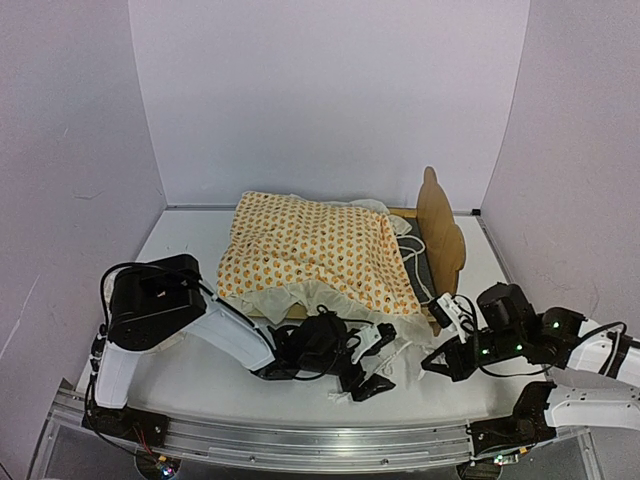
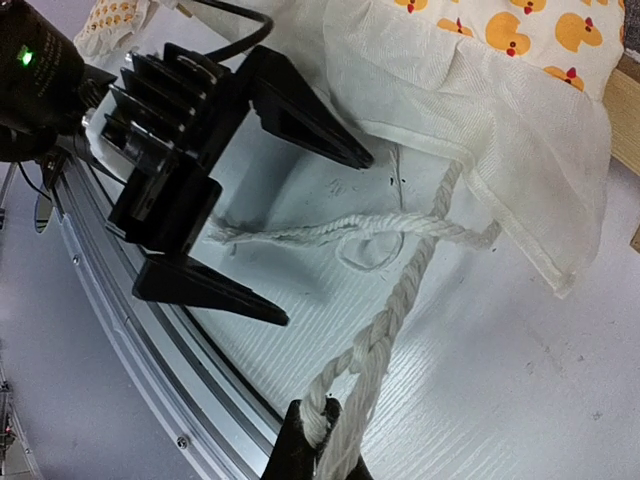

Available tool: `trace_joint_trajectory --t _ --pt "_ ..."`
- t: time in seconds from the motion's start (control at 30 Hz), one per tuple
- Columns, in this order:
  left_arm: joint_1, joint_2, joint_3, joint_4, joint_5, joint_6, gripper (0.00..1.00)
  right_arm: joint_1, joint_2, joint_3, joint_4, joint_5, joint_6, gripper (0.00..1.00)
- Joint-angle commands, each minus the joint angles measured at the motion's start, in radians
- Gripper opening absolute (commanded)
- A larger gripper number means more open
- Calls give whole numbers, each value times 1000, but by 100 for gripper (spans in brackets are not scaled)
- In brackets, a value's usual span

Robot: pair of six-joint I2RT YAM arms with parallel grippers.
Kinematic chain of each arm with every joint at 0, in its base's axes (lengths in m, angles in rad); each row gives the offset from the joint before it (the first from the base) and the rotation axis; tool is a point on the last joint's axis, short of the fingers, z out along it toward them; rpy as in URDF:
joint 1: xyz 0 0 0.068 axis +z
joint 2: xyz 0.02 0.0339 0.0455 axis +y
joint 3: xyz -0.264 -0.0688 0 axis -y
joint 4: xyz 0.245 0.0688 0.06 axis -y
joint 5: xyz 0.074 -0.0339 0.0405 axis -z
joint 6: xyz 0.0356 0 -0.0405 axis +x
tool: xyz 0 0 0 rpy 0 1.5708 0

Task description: Set up the pet bed

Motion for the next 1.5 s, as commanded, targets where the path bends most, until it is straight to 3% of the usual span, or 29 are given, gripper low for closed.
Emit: trace_joint_trajectory --t 0.0,0.1,0.23,0.3,0.37,0.6,0.8,0.9,1.0,1.13,1.23,1.3,1.43,1.47 --pt "0 86 150 111 35 41 97 6 -26 50 -4 -32 4 0" --pt "2 132 193 106 56 81 82 5 -29 61 -24 -32 1 0" --pt "16 69 130 65 -24 123 26 5 -51 71 -58 -23 0 0" --pt "15 -14 86 12 -69 168 9 6 -58 76 -86 -9 4 0" --pt "15 -116 38 -25 -101 184 0 5 -45 83 -120 3 10 0" --pt "15 -398 29 -143 -115 190 0 5 93 117 -252 -36 99 0" --pt "15 -491 6 -163 -105 140 0 5 140 154 -446 147 239 0" --pt "15 -509 -46 -165 -109 88 0 6 101 183 -555 273 295 0" --pt "14 -526 -101 -170 -115 59 0 5 27 194 -545 356 265 0" --pt "0 -532 -133 -173 -51 25 0 6 -11 215 -400 205 138 0" --pt "-22 -456 -80 -171 80 10 0 6 -2 267 -344 85 69 0" --pt "-39 -374 -34 -170 93 4 0 6 15 303 -341 1 30 0" --pt "-50 -240 29 -163 170 18 0 6 20 331 -344 -37 12 0" --pt "-50 -224 37 -162 201 28 4 6 25 339 -348 -41 10 0"
